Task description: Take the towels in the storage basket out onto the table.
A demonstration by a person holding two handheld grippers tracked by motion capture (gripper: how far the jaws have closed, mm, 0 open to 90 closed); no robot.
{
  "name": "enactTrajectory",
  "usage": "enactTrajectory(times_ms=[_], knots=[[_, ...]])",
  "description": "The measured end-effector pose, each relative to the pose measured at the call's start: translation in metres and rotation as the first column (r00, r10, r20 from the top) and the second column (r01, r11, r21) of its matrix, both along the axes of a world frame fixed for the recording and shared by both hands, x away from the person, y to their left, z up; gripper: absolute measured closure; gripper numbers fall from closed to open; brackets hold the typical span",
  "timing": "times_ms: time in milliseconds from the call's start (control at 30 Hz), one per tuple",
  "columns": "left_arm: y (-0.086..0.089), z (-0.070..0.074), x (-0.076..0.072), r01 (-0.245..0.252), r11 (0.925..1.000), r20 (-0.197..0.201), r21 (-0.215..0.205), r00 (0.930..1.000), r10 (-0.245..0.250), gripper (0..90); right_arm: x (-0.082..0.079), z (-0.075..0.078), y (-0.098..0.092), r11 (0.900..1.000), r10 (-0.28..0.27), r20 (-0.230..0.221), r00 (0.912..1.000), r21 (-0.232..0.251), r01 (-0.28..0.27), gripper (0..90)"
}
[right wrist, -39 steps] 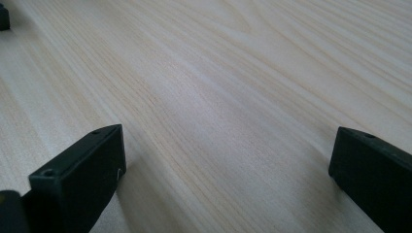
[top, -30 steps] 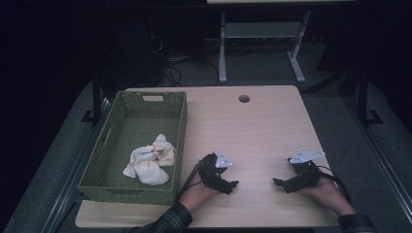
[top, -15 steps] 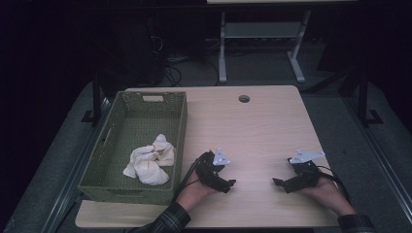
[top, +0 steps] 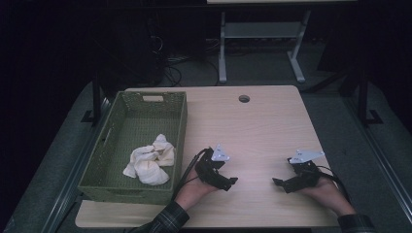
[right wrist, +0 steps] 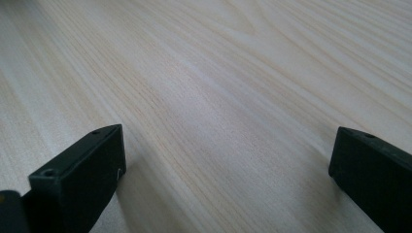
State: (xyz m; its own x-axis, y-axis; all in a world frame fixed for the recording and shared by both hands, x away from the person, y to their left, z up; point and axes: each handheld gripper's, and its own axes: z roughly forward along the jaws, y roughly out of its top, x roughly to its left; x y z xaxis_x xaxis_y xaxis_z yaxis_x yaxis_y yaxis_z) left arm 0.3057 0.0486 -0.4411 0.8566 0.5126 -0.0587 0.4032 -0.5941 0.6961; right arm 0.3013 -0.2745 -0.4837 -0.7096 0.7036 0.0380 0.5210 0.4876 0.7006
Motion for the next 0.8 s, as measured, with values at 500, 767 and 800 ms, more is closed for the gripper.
enactTrajectory(times_ms=[500,767,800], knots=[[-0.004,0.020,0.001,0.010,0.9999,0.022,0.008,0.9997,-0.010,13.4,0.000,0.000,0.000,1.000,-0.002,-0.003,1.0000,0.001,0.002,0.0],[-0.004,0.028,0.003,0.003,1.0000,0.021,0.008,0.9998,-0.004,13.3,0.000,0.000,0.000,1.000,0.001,-0.004,1.0000,-0.002,-0.001,0.0],[-0.004,0.029,0.003,0.001,1.0000,0.019,0.007,0.9998,-0.001,13.4,0.000,0.000,0.000,1.000,0.001,-0.004,1.0000,-0.002,-0.001,0.0]])
